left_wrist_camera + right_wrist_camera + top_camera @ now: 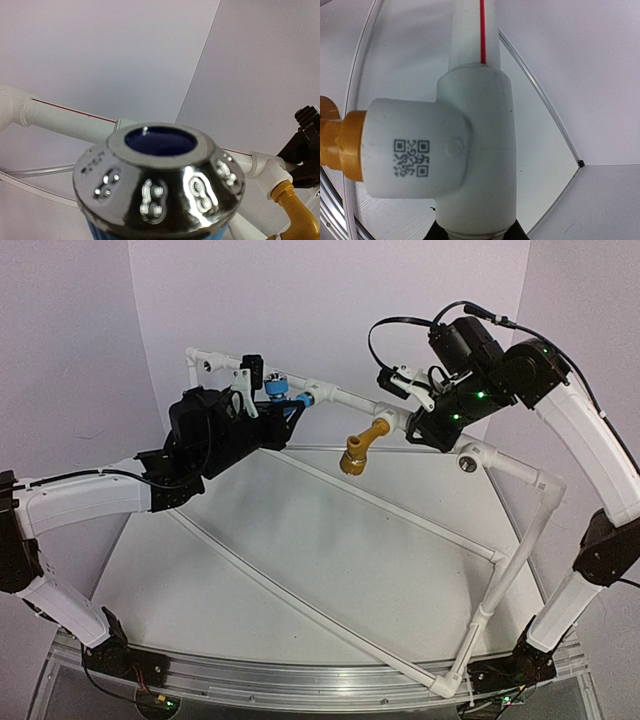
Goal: Install the water faucets
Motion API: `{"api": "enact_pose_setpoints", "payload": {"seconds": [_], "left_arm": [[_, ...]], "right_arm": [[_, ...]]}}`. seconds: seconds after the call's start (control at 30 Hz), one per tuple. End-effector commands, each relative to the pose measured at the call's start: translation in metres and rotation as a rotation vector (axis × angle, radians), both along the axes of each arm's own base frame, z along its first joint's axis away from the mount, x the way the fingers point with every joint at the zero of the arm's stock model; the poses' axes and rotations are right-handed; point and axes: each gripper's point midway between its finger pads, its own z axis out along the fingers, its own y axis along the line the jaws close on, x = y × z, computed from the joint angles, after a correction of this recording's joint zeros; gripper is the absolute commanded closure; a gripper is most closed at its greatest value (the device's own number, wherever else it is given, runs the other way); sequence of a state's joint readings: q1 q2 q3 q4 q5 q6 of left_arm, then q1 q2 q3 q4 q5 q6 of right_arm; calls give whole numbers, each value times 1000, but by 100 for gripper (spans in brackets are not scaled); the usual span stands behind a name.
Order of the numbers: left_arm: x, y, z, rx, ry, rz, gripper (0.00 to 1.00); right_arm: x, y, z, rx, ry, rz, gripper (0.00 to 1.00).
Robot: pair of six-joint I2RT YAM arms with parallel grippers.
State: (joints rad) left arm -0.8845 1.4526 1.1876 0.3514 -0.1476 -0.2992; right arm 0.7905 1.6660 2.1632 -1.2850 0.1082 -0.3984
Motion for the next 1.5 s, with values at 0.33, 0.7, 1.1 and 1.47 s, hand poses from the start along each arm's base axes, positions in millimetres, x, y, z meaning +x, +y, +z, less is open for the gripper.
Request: {"api": "enact_pose_setpoints", "payload": {"seconds": [0.33, 0.7, 1.1, 1.47], "left_arm": [[14, -6, -6, -249, 69, 1, 100], [8, -17, -11, -59, 15, -20, 100], [6, -24, -22, 147, -92, -42, 100], [3, -29, -28, 292, -183, -65, 100]], "right_arm": [[-12, 15, -7, 26, 36, 76, 100], [-16, 15, -5, 39, 29, 96, 100], [-16, 16, -5, 51, 37, 96, 100], [-18, 14, -4, 50, 32, 93, 100]]}}
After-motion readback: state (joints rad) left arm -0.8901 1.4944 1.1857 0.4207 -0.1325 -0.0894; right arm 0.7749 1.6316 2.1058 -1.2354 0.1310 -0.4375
